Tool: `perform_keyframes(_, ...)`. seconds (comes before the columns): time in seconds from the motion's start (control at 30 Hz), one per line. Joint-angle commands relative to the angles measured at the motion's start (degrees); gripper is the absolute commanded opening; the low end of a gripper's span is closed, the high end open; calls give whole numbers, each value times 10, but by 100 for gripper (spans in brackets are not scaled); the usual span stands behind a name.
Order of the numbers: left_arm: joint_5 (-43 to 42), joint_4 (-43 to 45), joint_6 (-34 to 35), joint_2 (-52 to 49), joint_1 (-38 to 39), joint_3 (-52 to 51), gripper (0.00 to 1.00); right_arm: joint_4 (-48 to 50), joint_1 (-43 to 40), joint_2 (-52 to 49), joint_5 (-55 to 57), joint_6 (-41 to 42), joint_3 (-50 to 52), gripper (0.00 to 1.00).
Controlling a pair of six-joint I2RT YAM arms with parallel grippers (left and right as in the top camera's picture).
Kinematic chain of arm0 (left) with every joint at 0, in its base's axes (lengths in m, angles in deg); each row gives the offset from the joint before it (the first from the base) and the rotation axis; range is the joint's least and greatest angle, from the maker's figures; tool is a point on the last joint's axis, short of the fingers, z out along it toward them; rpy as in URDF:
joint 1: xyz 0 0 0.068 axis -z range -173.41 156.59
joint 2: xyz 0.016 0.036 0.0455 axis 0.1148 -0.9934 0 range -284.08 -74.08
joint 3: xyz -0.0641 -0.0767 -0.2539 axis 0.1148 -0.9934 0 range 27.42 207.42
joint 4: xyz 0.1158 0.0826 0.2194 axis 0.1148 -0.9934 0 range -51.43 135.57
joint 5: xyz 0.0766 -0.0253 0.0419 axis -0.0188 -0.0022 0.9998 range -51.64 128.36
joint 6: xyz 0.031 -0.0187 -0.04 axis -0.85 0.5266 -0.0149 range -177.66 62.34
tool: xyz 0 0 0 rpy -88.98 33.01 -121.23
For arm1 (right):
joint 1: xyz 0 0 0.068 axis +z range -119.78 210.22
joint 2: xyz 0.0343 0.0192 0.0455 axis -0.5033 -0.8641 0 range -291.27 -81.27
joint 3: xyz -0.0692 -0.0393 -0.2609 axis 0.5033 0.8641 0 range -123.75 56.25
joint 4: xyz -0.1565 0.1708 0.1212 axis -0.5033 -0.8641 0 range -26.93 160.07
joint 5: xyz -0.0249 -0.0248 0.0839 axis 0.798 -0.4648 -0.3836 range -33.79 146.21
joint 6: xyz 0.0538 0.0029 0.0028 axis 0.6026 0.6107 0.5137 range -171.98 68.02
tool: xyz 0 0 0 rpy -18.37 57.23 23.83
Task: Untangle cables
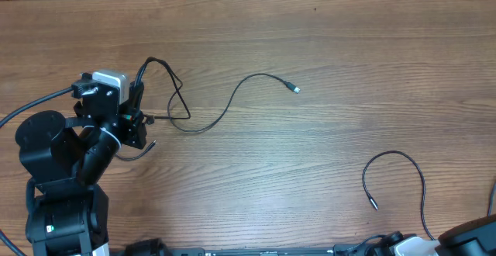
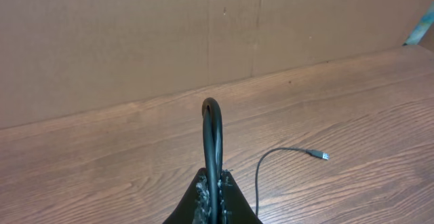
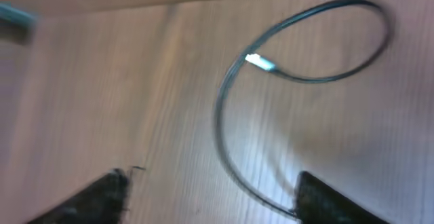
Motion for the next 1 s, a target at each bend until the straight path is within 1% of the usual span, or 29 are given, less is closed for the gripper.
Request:
perform_keyframes(0.0,-11,4,10,2,-3,12,4,-3,3,33,-109,-15,-37,91)
perform_keyframes(0.03,-11,4,12,2,-3,12,4,-13,3,49,-119,-15,-43,100)
perform_keyframes(0.13,-12,4,25,2,-3,12,4,-37,3,91,-97,-6,-44,100)
perform_keyframes(0.17,-18,4,25,2,-3,12,4,-51,3,106,-68,8,-44,100)
perform_keyframes(0.2,-28,4,25,2,-3,12,4,-73,3,125,-9,38,-44,100)
perform_keyframes(0.27,-40,4,25,2,-3,12,4,-111,3,148,75,86,-44,100)
perform_keyframes(0.33,-42,3,25,2,-3,12,4,-137,3,155,90,100,-44,100)
perform_keyframes(0.43,-42,0,25,2,-3,12,4,-194,7,153,60,103,-42,100)
perform_keyframes(0.47,-47,-2,24,2,-3,12,4,-232,16,149,43,103,-42,100)
perform_keyframes(0.53,-59,-3,24,2,-3,12,4,-264,33,145,30,100,-42,100)
perform_keyframes(0.7,-81,-3,20,2,-3,12,4,-304,125,144,18,22,-42,100)
perform_keyframes(0.77,-82,-3,20,2,-3,12,4,-313,183,144,18,-23,-42,100)
perform_keyframes(0.8,-82,-3,20,2,-3,12,4,-316,200,144,18,-37,-42,100)
perform_keyframes(0.83,-82,-3,20,3,-3,12,4,-322,238,144,18,-65,-41,100)
perform_keyframes(0.9,-82,-3,20,5,-3,12,5,-329,302,144,20,-93,-36,100)
perform_keyframes(0.97,-82,-3,20,10,-3,13,5,-334,346,143,20,-93,-28,100)
